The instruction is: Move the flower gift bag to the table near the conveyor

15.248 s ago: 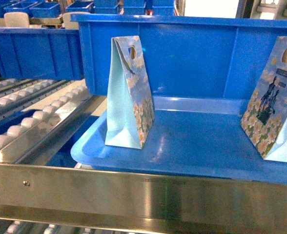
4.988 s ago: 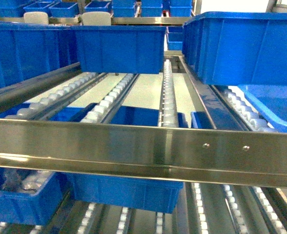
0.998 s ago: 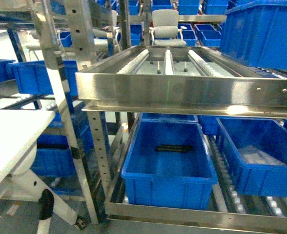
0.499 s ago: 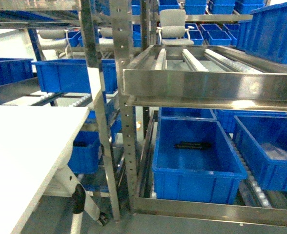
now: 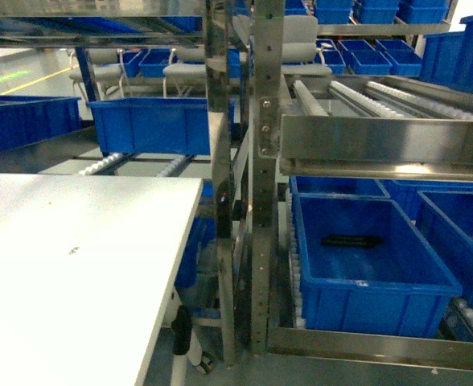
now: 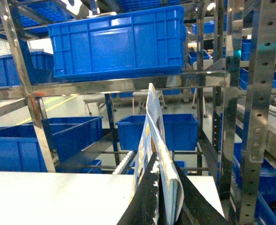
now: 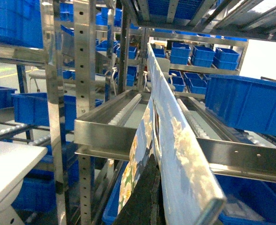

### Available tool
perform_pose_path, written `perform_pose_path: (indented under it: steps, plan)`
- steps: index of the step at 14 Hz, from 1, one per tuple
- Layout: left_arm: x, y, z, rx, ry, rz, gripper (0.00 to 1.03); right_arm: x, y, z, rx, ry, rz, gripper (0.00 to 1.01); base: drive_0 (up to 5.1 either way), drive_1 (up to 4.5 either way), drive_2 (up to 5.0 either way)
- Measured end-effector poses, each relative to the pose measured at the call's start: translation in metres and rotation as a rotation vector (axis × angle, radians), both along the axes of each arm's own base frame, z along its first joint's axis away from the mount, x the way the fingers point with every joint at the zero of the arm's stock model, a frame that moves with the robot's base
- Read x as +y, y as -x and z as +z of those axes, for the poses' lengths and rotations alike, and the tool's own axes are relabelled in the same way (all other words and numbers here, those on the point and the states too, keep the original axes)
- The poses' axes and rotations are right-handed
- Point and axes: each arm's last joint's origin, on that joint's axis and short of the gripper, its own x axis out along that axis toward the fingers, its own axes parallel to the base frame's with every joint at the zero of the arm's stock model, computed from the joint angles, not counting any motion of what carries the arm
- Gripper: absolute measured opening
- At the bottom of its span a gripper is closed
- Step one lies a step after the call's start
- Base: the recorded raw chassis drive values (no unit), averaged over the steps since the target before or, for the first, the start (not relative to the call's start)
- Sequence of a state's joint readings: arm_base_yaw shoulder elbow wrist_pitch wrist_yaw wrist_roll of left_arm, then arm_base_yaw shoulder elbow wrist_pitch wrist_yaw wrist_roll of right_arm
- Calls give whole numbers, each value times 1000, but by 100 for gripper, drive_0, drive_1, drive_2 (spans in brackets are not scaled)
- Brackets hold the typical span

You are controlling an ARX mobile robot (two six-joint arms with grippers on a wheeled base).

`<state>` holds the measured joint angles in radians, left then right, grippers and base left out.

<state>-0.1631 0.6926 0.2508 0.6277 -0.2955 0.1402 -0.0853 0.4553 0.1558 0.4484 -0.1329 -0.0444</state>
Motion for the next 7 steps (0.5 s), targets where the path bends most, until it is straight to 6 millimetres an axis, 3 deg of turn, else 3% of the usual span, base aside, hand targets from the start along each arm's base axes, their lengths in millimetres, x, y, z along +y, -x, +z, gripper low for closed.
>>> perform_pose_path:
  steps: [7]
  plan:
    - [0, 0, 0, 0, 0, 0, 2, 0, 0, 0, 0, 0, 0, 2, -489, 247, 247]
